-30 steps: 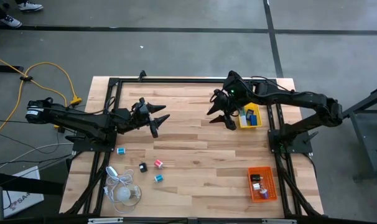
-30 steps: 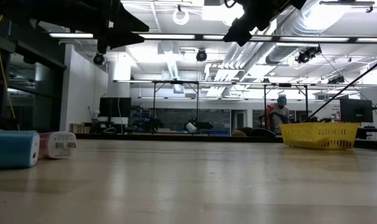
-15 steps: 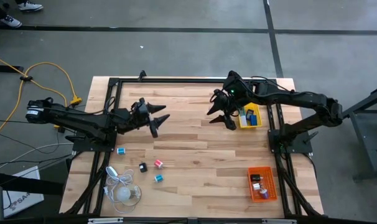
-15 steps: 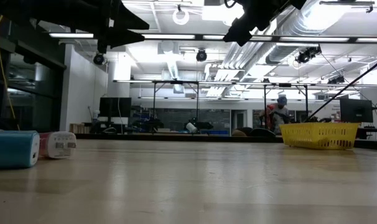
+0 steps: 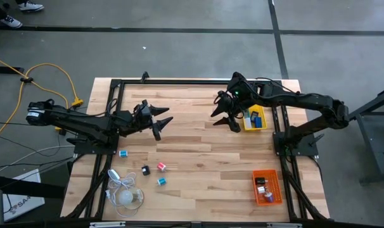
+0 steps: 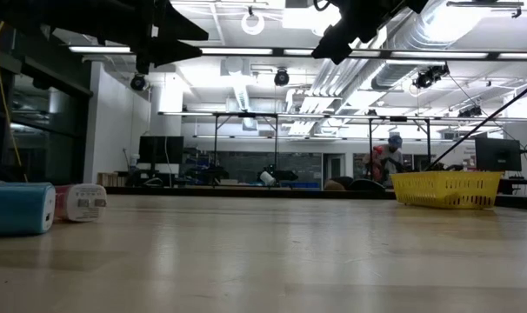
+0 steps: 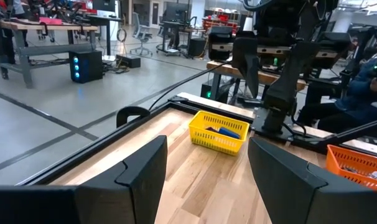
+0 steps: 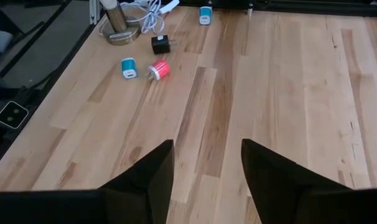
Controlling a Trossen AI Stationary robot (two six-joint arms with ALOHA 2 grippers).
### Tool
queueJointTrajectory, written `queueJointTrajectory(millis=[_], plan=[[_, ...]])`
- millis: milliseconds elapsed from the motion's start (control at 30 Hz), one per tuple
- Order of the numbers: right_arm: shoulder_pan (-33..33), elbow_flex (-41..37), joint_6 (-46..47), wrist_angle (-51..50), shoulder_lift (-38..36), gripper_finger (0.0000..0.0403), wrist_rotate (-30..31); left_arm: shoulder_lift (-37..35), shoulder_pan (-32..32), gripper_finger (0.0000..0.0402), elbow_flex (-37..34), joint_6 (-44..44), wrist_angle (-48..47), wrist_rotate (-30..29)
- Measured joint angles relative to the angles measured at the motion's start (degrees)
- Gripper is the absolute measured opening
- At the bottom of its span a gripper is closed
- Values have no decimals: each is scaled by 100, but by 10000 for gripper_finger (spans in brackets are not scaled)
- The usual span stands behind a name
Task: Pick & Place Office items
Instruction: Put the pink charger adapter into the orange bin
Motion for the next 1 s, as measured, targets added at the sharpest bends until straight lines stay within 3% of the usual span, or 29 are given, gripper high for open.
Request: queueJointTrajectory(millis=[800,900,1000], plan=[[0,0,0,4,0,174,0,0,-141,218,0,605,-195,167],[0,0,0,4,0,174,0,0,-365,218,13,848,-197,-319],[0,0,0,3,0,174,1,0,-729,218,48,1132,-269,-1321]])
